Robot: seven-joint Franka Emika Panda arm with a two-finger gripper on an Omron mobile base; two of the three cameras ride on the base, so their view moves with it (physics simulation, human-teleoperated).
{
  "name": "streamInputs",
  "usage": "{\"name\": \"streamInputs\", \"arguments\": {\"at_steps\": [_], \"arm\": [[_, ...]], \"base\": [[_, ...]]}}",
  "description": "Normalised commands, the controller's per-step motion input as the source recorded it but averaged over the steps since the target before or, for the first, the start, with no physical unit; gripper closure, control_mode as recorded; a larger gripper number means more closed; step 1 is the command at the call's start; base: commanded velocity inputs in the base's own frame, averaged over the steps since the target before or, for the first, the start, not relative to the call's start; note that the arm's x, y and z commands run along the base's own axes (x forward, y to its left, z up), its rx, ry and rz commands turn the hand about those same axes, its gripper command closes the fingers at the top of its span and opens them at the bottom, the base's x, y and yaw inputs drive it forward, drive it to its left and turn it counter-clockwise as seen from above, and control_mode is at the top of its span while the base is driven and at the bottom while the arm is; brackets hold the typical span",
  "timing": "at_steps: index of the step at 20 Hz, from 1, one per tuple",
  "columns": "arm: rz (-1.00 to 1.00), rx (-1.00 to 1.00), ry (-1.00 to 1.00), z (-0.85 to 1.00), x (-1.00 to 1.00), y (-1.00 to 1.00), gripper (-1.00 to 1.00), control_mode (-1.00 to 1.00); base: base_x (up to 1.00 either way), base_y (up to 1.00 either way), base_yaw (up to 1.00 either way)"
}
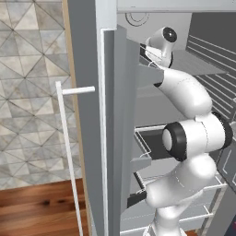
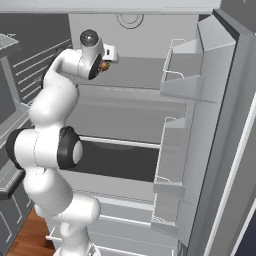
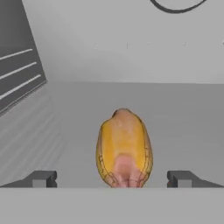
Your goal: Place one carrot and one chicken drumstick in each tupperware on the nearby counter, to pack two identical lunches.
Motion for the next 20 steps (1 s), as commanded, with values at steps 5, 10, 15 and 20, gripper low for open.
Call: {"name": "streamInputs", "arguments": {"at_steps": [5,10,15,20], "arm": [[0.0,0.0,0.06,-0.11,0.59,0.02,-1.0,-1.0],[0.0,0.0,0.08,-0.19,0.43,0.0,-1.0,-1.0],[0.0,0.0,0.04,-0.28,0.36,0.02,-1.0,-1.0],[0.0,0.0,0.07,-0.38,0.4,0.17,1.0,-1.0]], "base": [[0.0,0.0,0.0],[0.0,0.0,0.0],[0.0,0.0,0.0],[0.0,0.0,0.0]]}}
